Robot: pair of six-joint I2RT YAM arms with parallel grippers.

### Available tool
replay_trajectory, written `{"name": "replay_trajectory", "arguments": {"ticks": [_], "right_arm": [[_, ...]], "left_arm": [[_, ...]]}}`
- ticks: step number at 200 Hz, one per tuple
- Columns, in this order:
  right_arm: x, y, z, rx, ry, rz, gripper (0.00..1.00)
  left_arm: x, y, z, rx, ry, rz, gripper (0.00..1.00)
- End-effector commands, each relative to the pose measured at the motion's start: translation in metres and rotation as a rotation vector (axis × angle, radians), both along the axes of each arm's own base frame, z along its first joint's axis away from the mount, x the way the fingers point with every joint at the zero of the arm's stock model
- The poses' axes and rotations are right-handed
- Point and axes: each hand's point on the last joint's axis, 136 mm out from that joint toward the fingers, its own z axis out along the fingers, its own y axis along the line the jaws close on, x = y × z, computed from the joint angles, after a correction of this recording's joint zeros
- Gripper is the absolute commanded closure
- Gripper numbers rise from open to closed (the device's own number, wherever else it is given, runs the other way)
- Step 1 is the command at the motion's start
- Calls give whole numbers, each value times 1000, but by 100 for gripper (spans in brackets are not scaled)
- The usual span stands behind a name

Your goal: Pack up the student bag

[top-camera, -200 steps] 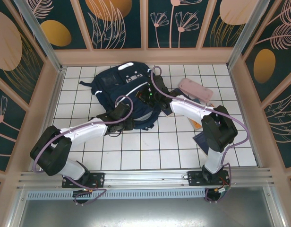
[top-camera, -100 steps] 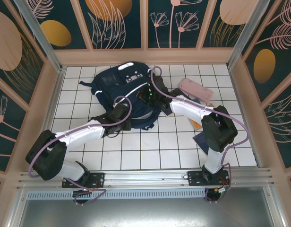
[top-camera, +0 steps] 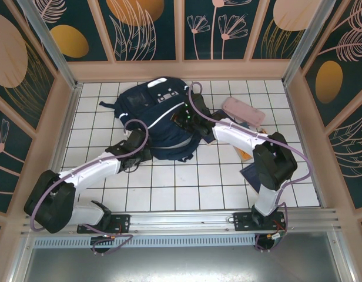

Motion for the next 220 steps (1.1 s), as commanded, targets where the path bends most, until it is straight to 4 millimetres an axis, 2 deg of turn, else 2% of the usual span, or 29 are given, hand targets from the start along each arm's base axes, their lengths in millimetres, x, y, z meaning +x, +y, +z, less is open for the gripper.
{"name": "replay_trajectory", "arguments": {"ticks": [1,20,34,39,43,65,73,89,100,116,126,131,135,147,157,159,166,170,188,202,220], "right_arm": [[-2,23,48,96,-120,95,100],[-8,28,45,103,-112,109,100],[-12,32,44,115,-100,136,100],[-14,34,43,117,-96,150,100],[-16,36,42,117,-92,166,96],[-21,35,38,82,-95,239,65],[-20,25,36,38,-110,239,54],[-17,1,37,-61,-159,215,41],[-13,-26,37,-142,-191,164,33],[-2,-70,30,-234,-199,50,29],[7,-104,20,-286,-186,-40,27],[7,-108,16,-298,-177,-56,26],[16,-130,10,-314,-155,-113,26],[28,-153,-9,-331,-107,-165,28],[36,-161,-20,-341,-80,-178,31],[39,-163,-28,-351,-62,-181,32],[45,-167,-34,-361,-51,-187,36],[49,-169,-45,-378,-29,-187,39],[66,-174,-64,-410,14,-196,47],[77,-175,-76,-417,40,-197,53],[86,-169,-90,-427,67,-178,58]], "left_arm": [[15,32,10,46,-28,145,100],[18,52,5,50,-6,219,100],[16,57,2,43,4,232,100],[15,57,1,38,8,226,94],[14,55,1,30,11,219,89],[8,55,7,16,16,215,54],[5,57,9,18,17,219,45],[-2,63,16,25,14,240,31],[-4,65,23,21,1,248,25],[-3,62,36,-7,-29,237,17],[2,56,46,-37,-56,212,15],[5,51,52,-57,-71,192,15],[7,46,56,-77,-81,173,15],[16,29,70,-148,-118,109,16],[23,11,82,-225,-149,54,18],[24,8,83,-237,-150,46,19],[29,-4,92,-293,-173,12,24],[31,-12,95,-322,-179,-9,26],[39,-43,109,-396,-200,-80,34],[42,-65,110,-406,-192,-115,40],[45,-96,101,-442,-157,-167,47]]}}
